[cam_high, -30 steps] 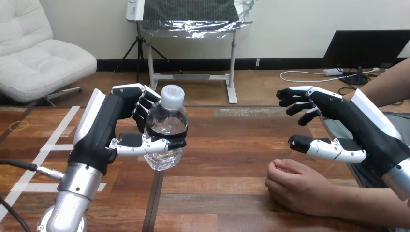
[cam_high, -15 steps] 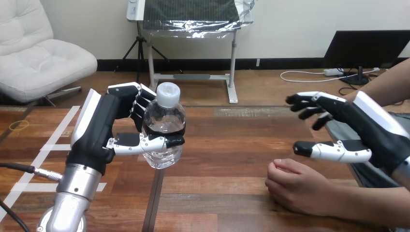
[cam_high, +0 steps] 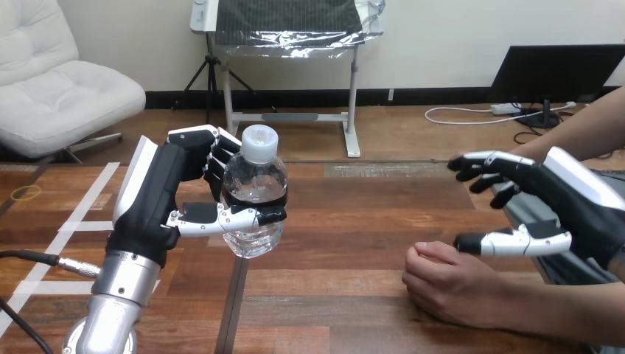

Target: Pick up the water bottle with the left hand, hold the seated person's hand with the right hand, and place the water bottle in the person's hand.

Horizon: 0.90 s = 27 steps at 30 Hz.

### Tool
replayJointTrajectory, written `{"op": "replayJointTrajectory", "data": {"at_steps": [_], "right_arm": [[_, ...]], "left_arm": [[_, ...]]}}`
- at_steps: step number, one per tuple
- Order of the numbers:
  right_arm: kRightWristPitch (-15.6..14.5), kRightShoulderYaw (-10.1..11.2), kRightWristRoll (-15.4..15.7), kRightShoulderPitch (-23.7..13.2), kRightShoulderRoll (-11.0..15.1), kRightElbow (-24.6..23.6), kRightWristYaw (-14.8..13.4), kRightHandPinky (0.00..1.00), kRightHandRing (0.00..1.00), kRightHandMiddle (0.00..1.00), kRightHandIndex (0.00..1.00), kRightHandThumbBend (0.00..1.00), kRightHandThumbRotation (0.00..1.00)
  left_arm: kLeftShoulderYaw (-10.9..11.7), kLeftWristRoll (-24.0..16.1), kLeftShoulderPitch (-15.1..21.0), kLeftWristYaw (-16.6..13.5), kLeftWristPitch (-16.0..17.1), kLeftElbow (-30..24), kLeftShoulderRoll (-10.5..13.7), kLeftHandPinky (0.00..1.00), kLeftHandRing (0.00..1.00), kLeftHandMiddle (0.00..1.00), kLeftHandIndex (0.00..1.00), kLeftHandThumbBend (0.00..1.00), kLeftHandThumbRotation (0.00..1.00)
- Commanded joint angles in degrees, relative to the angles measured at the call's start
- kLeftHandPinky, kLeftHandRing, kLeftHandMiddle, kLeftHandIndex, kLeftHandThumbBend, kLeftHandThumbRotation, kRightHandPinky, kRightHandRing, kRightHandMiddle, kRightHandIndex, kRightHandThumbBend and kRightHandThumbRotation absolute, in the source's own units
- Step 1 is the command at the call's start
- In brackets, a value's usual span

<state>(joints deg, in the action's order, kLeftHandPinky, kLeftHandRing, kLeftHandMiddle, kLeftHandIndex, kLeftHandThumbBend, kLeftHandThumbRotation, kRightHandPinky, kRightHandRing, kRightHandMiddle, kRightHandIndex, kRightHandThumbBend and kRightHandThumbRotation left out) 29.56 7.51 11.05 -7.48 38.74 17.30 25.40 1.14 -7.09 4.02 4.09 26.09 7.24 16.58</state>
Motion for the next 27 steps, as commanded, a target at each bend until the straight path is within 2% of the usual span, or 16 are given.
{"op": "replayJointTrajectory", "data": {"at_steps": [1,11,17,27], "right_arm": [[0.39,-1.02,-0.32,-4.41,1.92,1.21,0.78,0.61,0.75,0.80,0.83,0.99,0.53],[-1.20,-2.40,0.99,-5.37,4.29,2.82,3.50,0.65,0.77,0.81,0.83,0.98,0.48],[-4.83,-3.17,1.43,-5.36,6.13,2.11,6.12,0.68,0.78,0.82,0.84,0.97,0.47],[-7.18,-2.71,1.08,-4.27,8.95,0.70,9.44,0.71,0.79,0.82,0.84,0.94,0.43]], "left_arm": [[1.49,0.97,3.21,-0.96,2.38,-1.30,-0.45,0.24,0.30,0.34,0.38,0.72,0.00],[1.46,1.40,3.23,-0.54,2.00,-1.15,-0.42,0.24,0.30,0.34,0.38,0.72,0.00],[1.53,2.43,2.95,-0.10,1.53,-1.51,-0.60,0.24,0.30,0.34,0.38,0.72,0.00],[1.65,2.51,2.85,-0.24,1.72,-1.27,-0.35,0.24,0.30,0.34,0.38,0.72,0.00]]}}
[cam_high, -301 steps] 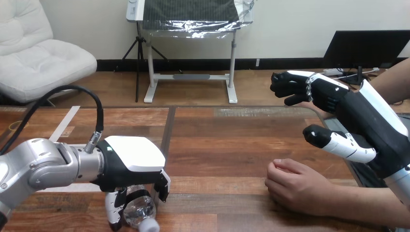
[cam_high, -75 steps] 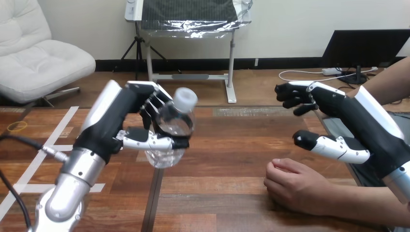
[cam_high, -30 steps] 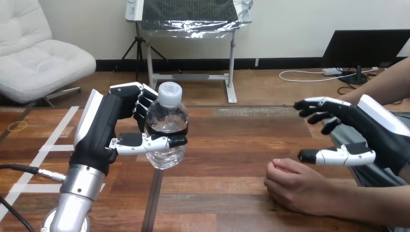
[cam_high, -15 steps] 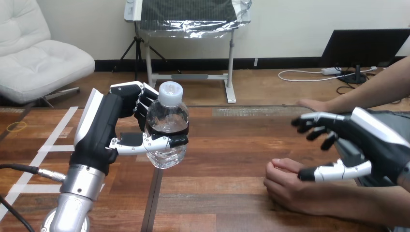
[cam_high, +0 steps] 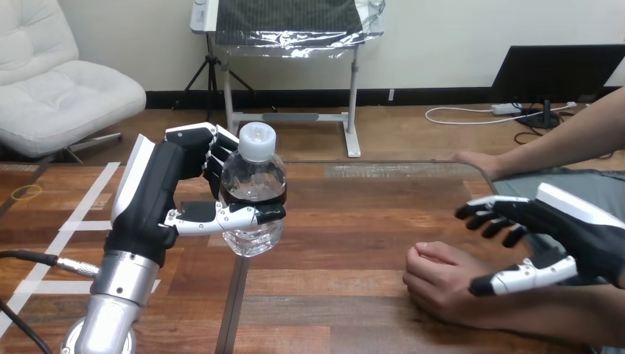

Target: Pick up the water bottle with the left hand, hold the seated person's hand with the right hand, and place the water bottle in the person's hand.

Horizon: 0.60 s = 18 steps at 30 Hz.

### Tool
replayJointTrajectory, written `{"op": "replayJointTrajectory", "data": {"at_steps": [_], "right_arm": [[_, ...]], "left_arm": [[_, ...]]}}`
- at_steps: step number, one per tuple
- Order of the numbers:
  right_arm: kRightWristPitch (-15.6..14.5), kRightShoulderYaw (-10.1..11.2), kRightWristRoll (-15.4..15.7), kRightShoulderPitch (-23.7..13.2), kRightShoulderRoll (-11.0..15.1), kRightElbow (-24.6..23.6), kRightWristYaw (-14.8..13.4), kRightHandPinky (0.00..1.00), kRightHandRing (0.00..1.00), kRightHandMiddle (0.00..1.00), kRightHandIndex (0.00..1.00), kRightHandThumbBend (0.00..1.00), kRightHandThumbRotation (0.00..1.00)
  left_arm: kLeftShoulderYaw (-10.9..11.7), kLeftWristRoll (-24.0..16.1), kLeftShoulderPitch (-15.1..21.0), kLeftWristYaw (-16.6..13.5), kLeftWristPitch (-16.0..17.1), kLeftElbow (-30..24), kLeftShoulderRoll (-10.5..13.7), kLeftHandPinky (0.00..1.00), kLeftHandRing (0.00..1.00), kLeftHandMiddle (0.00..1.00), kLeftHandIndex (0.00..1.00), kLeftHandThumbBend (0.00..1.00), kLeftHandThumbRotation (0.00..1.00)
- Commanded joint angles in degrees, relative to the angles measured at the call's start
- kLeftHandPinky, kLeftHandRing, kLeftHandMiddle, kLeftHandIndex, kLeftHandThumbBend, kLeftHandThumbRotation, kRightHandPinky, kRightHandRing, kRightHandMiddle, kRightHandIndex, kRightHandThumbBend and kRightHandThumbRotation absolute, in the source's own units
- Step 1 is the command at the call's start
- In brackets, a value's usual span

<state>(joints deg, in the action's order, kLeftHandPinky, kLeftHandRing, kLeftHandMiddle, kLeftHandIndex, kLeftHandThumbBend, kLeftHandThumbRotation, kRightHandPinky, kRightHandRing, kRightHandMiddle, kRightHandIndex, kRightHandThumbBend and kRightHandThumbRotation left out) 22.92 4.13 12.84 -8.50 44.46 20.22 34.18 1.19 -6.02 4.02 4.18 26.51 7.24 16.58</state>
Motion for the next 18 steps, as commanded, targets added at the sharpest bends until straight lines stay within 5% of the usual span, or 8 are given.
{"op": "replayJointTrajectory", "data": {"at_steps": [1,18], "right_arm": [[-0.50,0.72,-0.72,-3.14,3.44,-2.31,0.80,0.72,0.79,0.82,0.84,0.94,0.43],[-6.92,1.89,-2.45,0.51,6.52,-7.71,4.54,0.72,0.83,0.84,0.85,0.96,0.42]], "left_arm": [[1.60,1.37,2.83,-0.38,1.26,-1.29,-0.33,0.24,0.30,0.34,0.38,0.72,0.00],[1.69,1.09,2.86,-0.53,1.61,-0.65,-0.21,0.24,0.29,0.34,0.38,0.72,0.00]]}}
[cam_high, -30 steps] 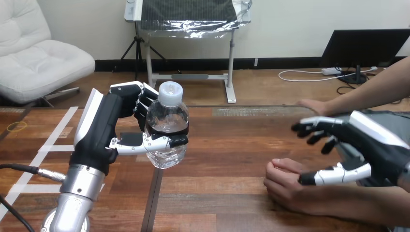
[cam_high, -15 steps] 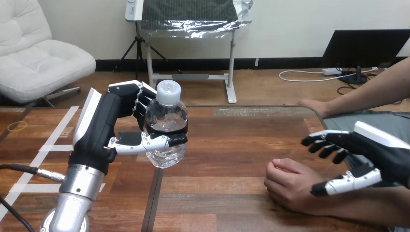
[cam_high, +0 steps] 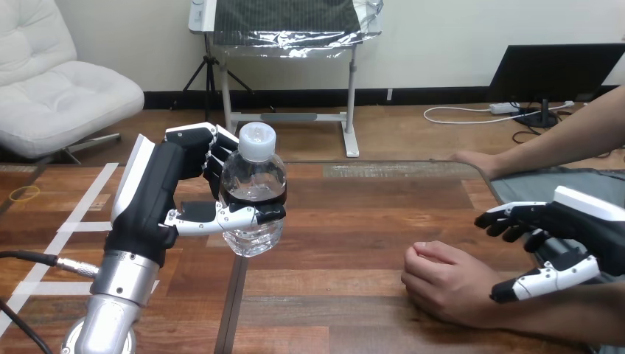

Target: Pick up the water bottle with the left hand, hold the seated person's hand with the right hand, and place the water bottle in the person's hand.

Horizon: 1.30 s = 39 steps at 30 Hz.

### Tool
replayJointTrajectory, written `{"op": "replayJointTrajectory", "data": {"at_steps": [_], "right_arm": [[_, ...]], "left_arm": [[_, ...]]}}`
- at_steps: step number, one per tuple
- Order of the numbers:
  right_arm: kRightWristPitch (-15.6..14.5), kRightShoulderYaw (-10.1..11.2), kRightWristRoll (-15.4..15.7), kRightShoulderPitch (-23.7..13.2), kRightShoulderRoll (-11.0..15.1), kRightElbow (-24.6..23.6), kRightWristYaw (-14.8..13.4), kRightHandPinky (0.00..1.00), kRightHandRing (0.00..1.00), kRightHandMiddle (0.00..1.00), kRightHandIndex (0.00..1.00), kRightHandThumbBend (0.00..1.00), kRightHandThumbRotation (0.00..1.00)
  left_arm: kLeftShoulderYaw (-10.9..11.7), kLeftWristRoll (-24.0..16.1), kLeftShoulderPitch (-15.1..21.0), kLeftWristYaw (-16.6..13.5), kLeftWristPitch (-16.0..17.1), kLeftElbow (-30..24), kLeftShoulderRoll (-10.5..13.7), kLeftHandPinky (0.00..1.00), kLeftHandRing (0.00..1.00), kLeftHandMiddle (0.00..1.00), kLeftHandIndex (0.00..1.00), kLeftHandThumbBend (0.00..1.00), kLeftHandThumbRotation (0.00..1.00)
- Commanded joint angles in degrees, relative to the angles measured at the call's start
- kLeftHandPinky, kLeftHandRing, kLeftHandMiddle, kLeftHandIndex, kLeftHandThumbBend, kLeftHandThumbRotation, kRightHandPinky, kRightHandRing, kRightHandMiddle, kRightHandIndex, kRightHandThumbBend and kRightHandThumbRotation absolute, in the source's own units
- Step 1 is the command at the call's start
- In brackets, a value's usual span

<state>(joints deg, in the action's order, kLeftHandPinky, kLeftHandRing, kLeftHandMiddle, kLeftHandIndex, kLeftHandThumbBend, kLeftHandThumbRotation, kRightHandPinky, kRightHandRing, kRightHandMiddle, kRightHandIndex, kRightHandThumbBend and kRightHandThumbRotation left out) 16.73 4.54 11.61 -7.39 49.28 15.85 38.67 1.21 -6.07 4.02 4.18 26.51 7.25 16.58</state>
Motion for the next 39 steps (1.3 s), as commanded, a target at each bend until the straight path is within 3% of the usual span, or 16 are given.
{"op": "replayJointTrajectory", "data": {"at_steps": [1,8,24,33,39], "right_arm": [[-0.77,1.48,-1.20,-0.39,1.76,-3.39,-0.06,0.71,0.82,0.84,0.86,0.96,0.42],[-0.08,1.40,-1.05,0.66,1.85,-3.03,-0.84,0.70,0.82,0.84,0.85,0.95,0.40],[-3.97,0.71,-0.56,1.85,2.44,-4.36,0.54,0.73,0.85,0.86,0.87,0.99,0.38],[-7.52,0.32,-0.03,2.12,3.13,-5.77,2.68,0.77,0.88,0.89,0.88,0.99,0.30],[-8.32,0.36,0.10,2.51,3.50,-6.55,4.01,0.78,0.88,0.89,0.88,1.00,0.22]], "left_arm": [[1.66,1.19,2.89,-0.50,1.72,-0.54,-0.21,0.24,0.29,0.34,0.38,0.73,0.00],[1.63,1.01,2.97,-0.52,2.14,-0.05,-0.11,0.23,0.28,0.33,0.38,0.73,0.00],[1.63,0.73,2.75,-0.47,1.38,-0.90,0.10,0.23,0.28,0.33,0.38,0.73,0.00],[1.72,1.00,2.79,-0.42,1.33,-0.97,0.06,0.23,0.28,0.33,0.38,0.73,0.00],[1.76,0.87,2.57,-0.49,0.86,-1.45,0.10,0.23,0.29,0.34,0.38,0.72,0.00]]}}
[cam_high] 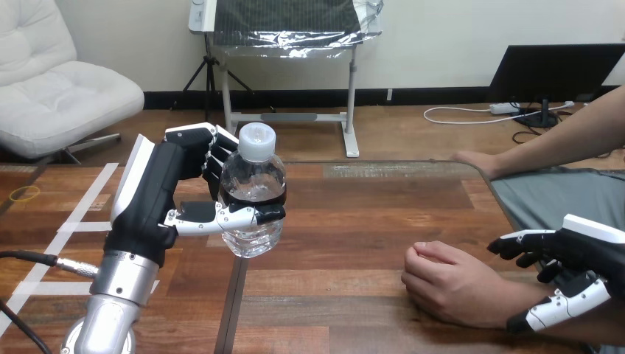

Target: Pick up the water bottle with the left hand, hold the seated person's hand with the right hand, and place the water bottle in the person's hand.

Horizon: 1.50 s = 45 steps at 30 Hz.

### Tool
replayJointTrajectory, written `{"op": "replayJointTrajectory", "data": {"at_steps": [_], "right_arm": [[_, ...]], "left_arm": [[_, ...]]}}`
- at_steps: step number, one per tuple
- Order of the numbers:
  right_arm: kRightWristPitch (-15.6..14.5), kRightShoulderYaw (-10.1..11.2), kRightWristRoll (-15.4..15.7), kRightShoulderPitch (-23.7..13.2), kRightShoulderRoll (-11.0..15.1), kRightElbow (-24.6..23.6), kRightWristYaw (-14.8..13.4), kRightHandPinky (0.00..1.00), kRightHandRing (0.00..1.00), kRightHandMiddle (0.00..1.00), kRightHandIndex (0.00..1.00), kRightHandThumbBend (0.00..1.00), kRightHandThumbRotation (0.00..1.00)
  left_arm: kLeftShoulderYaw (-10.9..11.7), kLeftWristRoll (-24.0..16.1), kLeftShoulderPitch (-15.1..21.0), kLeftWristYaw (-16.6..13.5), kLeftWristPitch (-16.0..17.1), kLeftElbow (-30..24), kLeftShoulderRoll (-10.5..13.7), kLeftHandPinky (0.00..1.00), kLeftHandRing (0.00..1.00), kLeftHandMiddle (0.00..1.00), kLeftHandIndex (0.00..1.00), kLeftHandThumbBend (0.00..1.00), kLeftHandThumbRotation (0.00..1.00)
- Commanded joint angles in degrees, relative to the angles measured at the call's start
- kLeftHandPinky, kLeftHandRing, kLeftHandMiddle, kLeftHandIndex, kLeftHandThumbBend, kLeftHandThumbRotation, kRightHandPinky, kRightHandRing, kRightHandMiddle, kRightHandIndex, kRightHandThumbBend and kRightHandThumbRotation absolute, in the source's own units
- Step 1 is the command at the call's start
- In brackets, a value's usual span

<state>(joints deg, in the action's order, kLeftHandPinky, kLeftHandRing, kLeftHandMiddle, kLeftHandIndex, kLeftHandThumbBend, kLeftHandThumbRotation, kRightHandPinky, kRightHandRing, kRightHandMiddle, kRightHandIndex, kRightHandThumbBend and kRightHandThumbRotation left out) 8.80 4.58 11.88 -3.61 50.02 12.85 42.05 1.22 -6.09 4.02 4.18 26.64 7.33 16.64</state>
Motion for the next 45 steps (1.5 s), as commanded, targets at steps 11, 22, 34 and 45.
{"op": "replayJointTrajectory", "data": {"at_steps": [11,22,34,45], "right_arm": [[-2.39,-0.11,1.85,-0.64,3.73,-5.43,2.64,0.78,0.87,0.89,0.87,1.00,0.20],[-4.80,-0.84,3.43,-0.58,3.89,-6.36,3.64,0.77,0.87,0.89,0.87,1.00,0.13],[-4.65,-1.85,4.27,-0.93,3.72,-5.60,4.32,0.78,0.86,0.88,0.85,1.00,0.08],[-4.96,-3.86,4.39,-1.96,3.00,-4.13,4.89,0.74,0.83,0.86,0.83,1.00,0.06]], "left_arm": [[1.71,0.69,2.47,-0.63,0.81,-1.55,-0.01,0.23,0.28,0.33,0.38,0.72,0.00],[1.70,0.46,2.37,-0.61,0.40,-1.94,0.02,0.21,0.27,0.33,0.38,0.72,0.00],[1.87,0.48,2.23,-0.71,0.13,-2.33,0.06,0.23,0.28,0.33,0.37,0.72,0.00],[2.05,0.64,2.23,-0.77,0.06,-2.42,-0.01,0.24,0.29,0.34,0.37,0.72,0.00]]}}
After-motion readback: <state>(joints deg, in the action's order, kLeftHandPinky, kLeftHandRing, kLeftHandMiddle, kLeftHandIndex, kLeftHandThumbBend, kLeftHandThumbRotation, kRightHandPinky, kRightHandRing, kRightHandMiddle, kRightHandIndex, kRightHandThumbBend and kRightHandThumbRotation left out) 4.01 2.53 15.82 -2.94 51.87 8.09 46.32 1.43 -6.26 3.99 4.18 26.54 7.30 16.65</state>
